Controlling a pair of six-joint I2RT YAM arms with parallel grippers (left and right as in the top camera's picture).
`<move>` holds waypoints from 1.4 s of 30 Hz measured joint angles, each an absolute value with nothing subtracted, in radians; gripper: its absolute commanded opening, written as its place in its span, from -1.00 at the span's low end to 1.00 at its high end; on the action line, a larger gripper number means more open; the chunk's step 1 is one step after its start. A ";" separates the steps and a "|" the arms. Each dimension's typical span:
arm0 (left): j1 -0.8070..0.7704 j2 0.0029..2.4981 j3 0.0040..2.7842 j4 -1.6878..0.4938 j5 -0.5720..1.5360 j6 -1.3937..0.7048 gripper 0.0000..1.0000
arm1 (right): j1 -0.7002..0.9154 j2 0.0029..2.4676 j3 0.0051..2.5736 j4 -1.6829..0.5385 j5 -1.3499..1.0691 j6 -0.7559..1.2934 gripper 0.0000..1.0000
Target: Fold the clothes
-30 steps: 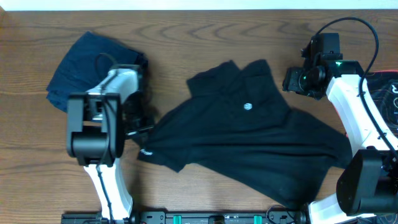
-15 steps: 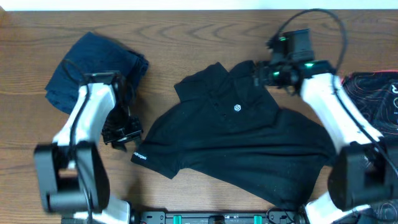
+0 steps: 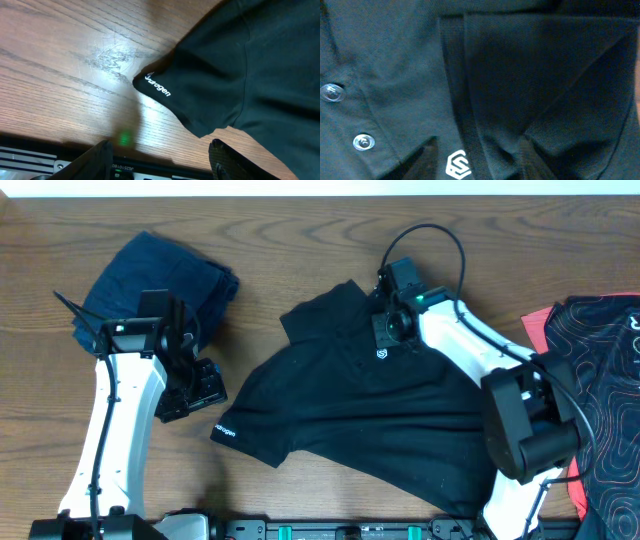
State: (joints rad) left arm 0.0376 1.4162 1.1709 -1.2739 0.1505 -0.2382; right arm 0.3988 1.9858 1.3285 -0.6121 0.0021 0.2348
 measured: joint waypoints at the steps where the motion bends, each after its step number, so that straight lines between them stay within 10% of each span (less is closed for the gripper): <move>1: 0.038 1.417 1.171 -1.274 0.150 -0.239 0.27 | 0.403 1.993 1.328 -0.613 0.015 0.239 -0.52; 4: 0.038 1.417 1.171 -1.274 0.150 -0.239 0.27 | 0.406 2.012 1.328 -0.613 0.060 0.239 -0.96; 20: 0.038 1.417 1.171 -1.259 0.150 -0.239 0.28 | 0.174 1.837 1.367 -0.603 0.144 0.278 -0.97; 22: 0.038 1.417 1.171 -1.256 0.150 -0.239 0.27 | 0.119 1.824 1.376 -0.588 0.149 0.277 -0.17; 26: 0.038 1.417 1.171 -1.256 0.154 -0.239 0.28 | 0.028 1.829 1.377 -0.581 0.154 0.298 0.15; 42: 0.038 1.417 1.171 -1.224 0.188 -0.239 0.28 | -0.015 1.832 1.343 -0.654 -0.182 0.171 0.36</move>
State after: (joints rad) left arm 0.0376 1.4166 1.1709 -1.2236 0.1883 -0.2386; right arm -0.0151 1.8317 1.3430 -0.6544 -0.1822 0.1711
